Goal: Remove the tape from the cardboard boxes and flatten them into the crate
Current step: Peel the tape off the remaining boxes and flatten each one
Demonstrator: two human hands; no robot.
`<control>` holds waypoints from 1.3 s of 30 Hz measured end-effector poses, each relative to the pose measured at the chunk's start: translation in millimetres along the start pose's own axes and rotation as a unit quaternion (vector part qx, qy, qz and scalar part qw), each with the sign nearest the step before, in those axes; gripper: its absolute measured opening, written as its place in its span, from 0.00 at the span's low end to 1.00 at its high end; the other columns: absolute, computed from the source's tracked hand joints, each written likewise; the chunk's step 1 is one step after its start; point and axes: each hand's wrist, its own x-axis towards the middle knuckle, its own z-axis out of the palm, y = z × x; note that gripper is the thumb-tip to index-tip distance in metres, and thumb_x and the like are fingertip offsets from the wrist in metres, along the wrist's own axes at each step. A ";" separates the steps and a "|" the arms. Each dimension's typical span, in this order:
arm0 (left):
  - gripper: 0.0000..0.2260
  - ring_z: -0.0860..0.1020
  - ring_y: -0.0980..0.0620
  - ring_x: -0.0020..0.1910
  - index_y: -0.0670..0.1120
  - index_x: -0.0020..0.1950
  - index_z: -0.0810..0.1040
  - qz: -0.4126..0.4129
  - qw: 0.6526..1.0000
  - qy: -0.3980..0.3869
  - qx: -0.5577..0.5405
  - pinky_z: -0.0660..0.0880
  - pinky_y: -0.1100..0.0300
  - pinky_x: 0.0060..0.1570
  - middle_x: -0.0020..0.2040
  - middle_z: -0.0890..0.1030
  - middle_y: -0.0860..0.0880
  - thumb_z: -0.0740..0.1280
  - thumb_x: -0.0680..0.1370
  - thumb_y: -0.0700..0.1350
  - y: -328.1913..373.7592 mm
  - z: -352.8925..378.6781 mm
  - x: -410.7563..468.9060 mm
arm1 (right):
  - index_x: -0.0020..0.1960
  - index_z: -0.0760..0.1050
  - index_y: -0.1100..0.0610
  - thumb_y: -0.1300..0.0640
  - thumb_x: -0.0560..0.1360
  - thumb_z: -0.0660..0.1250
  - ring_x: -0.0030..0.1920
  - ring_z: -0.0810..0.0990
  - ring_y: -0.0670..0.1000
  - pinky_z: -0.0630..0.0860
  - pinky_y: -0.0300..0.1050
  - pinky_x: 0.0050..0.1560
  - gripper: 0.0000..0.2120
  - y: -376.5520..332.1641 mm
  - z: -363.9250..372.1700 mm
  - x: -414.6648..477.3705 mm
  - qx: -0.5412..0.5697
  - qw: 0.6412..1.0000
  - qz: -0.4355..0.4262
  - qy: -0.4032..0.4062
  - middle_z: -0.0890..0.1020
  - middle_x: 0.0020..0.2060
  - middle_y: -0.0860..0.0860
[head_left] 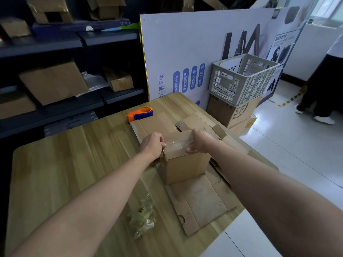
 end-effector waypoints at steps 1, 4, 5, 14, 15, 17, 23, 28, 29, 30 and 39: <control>0.10 0.77 0.45 0.43 0.45 0.34 0.74 0.001 1.000 -0.005 0.000 0.74 0.55 0.43 0.42 0.80 0.45 0.69 0.74 0.40 -0.7 0.4 -0.1 | 0.67 0.64 0.61 0.49 0.69 0.75 0.57 0.75 0.57 0.72 0.46 0.45 0.34 -0.8 -0.2 -0.3 -0.003 1.000 0.002 0.000 0.73 0.61 0.56; 0.11 0.76 0.46 0.42 0.46 0.34 0.71 0.006 1.000 -0.020 0.005 0.71 0.57 0.40 0.44 0.80 0.45 0.65 0.76 0.39 -0.9 2.7 -2.2 | 0.67 0.64 0.61 0.49 0.69 0.75 0.57 0.75 0.57 0.74 0.47 0.47 0.34 -3.0 -0.6 -0.4 -0.011 1.000 0.010 -0.005 0.73 0.61 0.57; 0.11 0.75 0.47 0.41 0.46 0.35 0.70 0.011 1.000 -0.021 0.006 0.70 0.57 0.40 0.44 0.79 0.45 0.64 0.77 0.39 -1.3 3.4 -3.4 | 0.67 0.64 0.61 0.50 0.69 0.75 0.57 0.75 0.57 0.75 0.47 0.48 0.34 -3.8 -0.5 0.0 -0.013 1.000 0.012 -0.007 0.73 0.61 0.57; 0.07 0.76 0.52 0.44 0.41 0.47 0.81 0.060 0.996 0.061 -0.003 0.68 0.63 0.40 0.48 0.78 0.48 0.64 0.79 0.41 -8.1 14.9 -15.6 | 0.70 0.62 0.64 0.51 0.70 0.74 0.62 0.73 0.58 0.75 0.49 0.54 0.36 -9.9 -2.7 2.5 -0.037 0.999 0.016 -0.012 0.71 0.64 0.57; 0.07 0.75 0.52 0.43 0.42 0.45 0.80 0.053 0.997 0.060 -0.002 0.68 0.63 0.40 0.48 0.78 0.48 0.64 0.79 0.41 -6.4 14.2 -14.2 | 0.70 0.62 0.64 0.51 0.70 0.74 0.62 0.72 0.58 0.75 0.49 0.54 0.37 -9.8 -2.7 2.5 -0.036 0.999 0.017 -0.014 0.71 0.64 0.57; 0.06 0.76 0.51 0.43 0.42 0.42 0.79 0.033 0.998 0.048 -0.007 0.68 0.61 0.39 0.46 0.79 0.47 0.65 0.77 0.41 -3.7 11.0 -8.8 | 0.70 0.62 0.64 0.51 0.70 0.74 0.62 0.72 0.58 0.74 0.49 0.54 0.36 -9.2 -2.5 2.7 -0.032 0.999 0.016 -0.015 0.70 0.65 0.57; 0.08 0.78 0.48 0.43 0.46 0.37 0.76 0.000 0.999 0.014 0.042 0.71 0.57 0.39 0.44 0.82 0.46 0.67 0.76 0.41 1.9 5.0 8.1 | 0.69 0.63 0.63 0.52 0.69 0.75 0.61 0.73 0.57 0.74 0.48 0.50 0.35 -7.7 -1.3 3.9 -0.027 0.999 0.018 -0.009 0.71 0.64 0.57; 0.02 0.75 0.46 0.49 0.45 0.47 0.72 0.084 0.986 -0.020 0.145 0.71 0.54 0.46 0.50 0.76 0.46 0.62 0.77 0.38 -1.5 12.8 9.5 | 0.68 0.64 0.63 0.50 0.69 0.74 0.60 0.73 0.57 0.74 0.47 0.47 0.34 -7.6 -1.0 4.1 -0.052 0.999 0.011 -0.006 0.69 0.65 0.56; 0.05 0.72 0.47 0.48 0.46 0.46 0.70 0.118 0.980 -0.006 0.158 0.68 0.56 0.46 0.50 0.75 0.46 0.61 0.77 0.36 -4.4 15.8 8.7 | 0.68 0.64 0.63 0.50 0.69 0.75 0.61 0.73 0.57 0.75 0.47 0.48 0.35 -7.7 -1.1 4.1 -0.052 0.999 0.012 -0.007 0.69 0.65 0.56; 0.07 0.69 0.49 0.46 0.47 0.45 0.67 0.156 0.973 0.010 0.168 0.65 0.59 0.45 0.48 0.73 0.47 0.59 0.76 0.34 -7.6 18.6 7.7 | 0.69 0.64 0.63 0.50 0.69 0.75 0.61 0.73 0.57 0.75 0.48 0.48 0.36 -8.0 -1.1 4.1 -0.052 0.999 0.013 -0.008 0.69 0.65 0.56; 0.07 0.71 0.55 0.40 0.49 0.48 0.70 0.149 0.988 -0.009 -0.029 0.63 0.68 0.36 0.40 0.73 0.52 0.66 0.76 0.39 -9.9 15.0 8.9 | 0.71 0.62 0.63 0.51 0.69 0.75 0.64 0.72 0.57 0.76 0.50 0.52 0.38 -10.9 -3.3 5.1 -0.056 0.998 0.014 -0.013 0.67 0.68 0.55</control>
